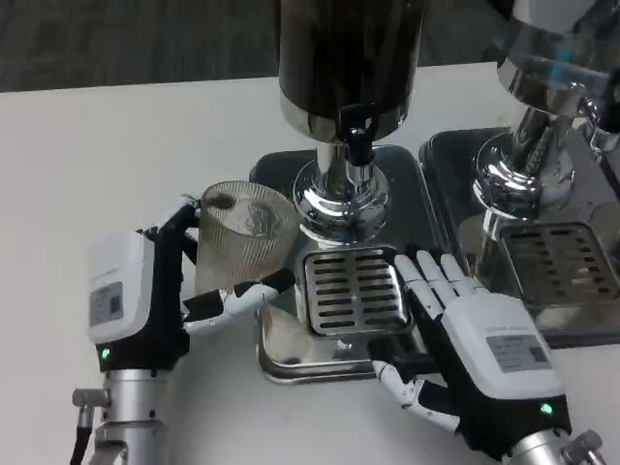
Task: Grasp the cup under the faucet to collect the drink, then remove the cup.
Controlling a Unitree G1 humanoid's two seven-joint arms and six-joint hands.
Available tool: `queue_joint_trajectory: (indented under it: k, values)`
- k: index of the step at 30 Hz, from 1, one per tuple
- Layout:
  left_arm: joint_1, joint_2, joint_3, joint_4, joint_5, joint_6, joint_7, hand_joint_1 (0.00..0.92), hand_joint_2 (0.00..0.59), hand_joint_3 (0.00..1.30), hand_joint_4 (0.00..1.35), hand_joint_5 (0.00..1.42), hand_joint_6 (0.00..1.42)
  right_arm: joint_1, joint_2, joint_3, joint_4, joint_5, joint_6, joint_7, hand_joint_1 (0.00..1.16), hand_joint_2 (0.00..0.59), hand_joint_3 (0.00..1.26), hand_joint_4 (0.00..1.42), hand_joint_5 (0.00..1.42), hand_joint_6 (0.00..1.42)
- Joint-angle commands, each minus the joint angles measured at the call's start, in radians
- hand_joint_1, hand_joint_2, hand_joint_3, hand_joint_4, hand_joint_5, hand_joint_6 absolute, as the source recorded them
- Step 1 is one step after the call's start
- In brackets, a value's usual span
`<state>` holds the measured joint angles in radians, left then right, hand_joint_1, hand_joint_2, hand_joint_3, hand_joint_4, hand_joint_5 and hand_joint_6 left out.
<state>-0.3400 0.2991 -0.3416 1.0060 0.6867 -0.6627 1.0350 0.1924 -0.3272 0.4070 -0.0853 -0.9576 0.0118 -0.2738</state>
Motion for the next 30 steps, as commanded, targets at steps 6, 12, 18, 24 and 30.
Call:
queue_joint_trajectory:
  k: [6,12,18,24,30]
  values:
    - [-0.1,-0.045,-0.061,0.048,0.045,0.003,-0.019,0.651,0.009,0.54,0.74,0.91,1.15,0.03,0.013,-0.007,-0.028,-0.012,0.019,-0.023,0.3,0.441,0.04,0.0,0.0,0.13]
    - [-0.156,-0.084,-0.1,0.109,0.066,0.037,-0.028,0.663,0.008,0.55,0.74,0.92,1.15,0.044,0.019,-0.005,-0.041,-0.019,0.031,-0.024,0.3,0.441,0.04,0.0,0.0,0.13]
    - [-0.194,-0.113,-0.127,0.158,0.076,0.065,-0.023,0.682,0.0,0.58,0.77,0.93,1.17,0.063,0.023,-0.003,-0.062,-0.031,0.041,-0.019,0.3,0.441,0.04,0.0,0.0,0.13]
    - [-0.244,-0.142,-0.161,0.206,0.085,0.102,-0.028,0.7,0.0,0.59,0.78,0.94,1.18,0.083,0.034,0.002,-0.082,-0.042,0.051,-0.015,0.3,0.441,0.04,0.0,0.0,0.13]
    - [-0.285,-0.178,-0.183,0.224,0.088,0.12,-0.021,0.707,0.0,0.59,0.78,0.94,1.18,0.099,0.046,0.001,-0.096,-0.051,0.062,-0.013,0.3,0.441,0.04,0.0,0.0,0.13]
